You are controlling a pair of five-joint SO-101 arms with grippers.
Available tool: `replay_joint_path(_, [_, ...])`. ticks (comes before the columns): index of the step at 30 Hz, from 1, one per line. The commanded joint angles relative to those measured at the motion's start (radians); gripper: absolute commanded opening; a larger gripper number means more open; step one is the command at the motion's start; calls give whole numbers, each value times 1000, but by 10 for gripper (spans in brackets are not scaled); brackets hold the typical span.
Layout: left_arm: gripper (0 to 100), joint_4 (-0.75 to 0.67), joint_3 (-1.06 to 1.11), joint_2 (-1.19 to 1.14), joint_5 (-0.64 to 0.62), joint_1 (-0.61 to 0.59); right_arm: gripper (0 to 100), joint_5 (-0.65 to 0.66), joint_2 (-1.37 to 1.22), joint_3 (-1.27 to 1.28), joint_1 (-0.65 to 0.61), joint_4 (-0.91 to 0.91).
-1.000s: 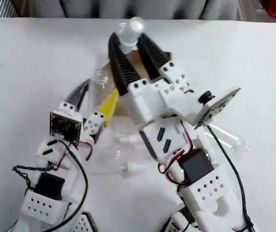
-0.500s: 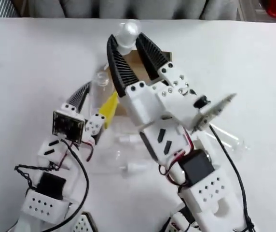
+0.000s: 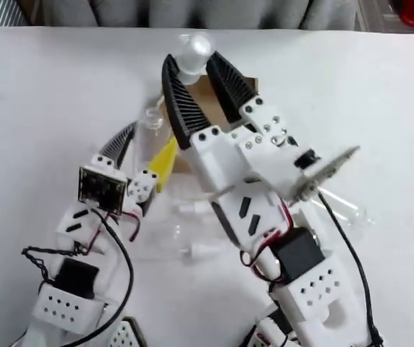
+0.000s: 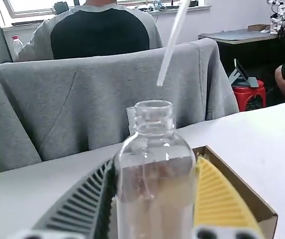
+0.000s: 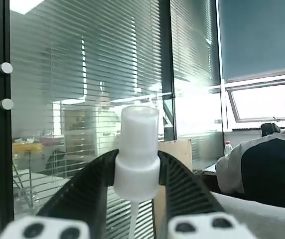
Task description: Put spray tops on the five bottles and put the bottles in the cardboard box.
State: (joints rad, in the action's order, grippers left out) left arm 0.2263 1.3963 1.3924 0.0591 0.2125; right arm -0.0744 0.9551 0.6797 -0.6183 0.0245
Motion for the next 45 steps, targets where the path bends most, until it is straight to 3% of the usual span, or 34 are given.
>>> replay_joint_path(1, [24,-31,-11,18,14,-12,15,23,-13,-14,-33,-21])
replay_joint_path(30, [24,-32,-12,19,12,-15,15,29,-197,-3,-50,-41])
replay_joint_path(35, [24,-32,-12,19,12,-15,18,166,-205,-5,-91,-153])
replay_joint_path(45, [24,-32,-12,19,11,-16,19,167,-205,-9,-134,-225])
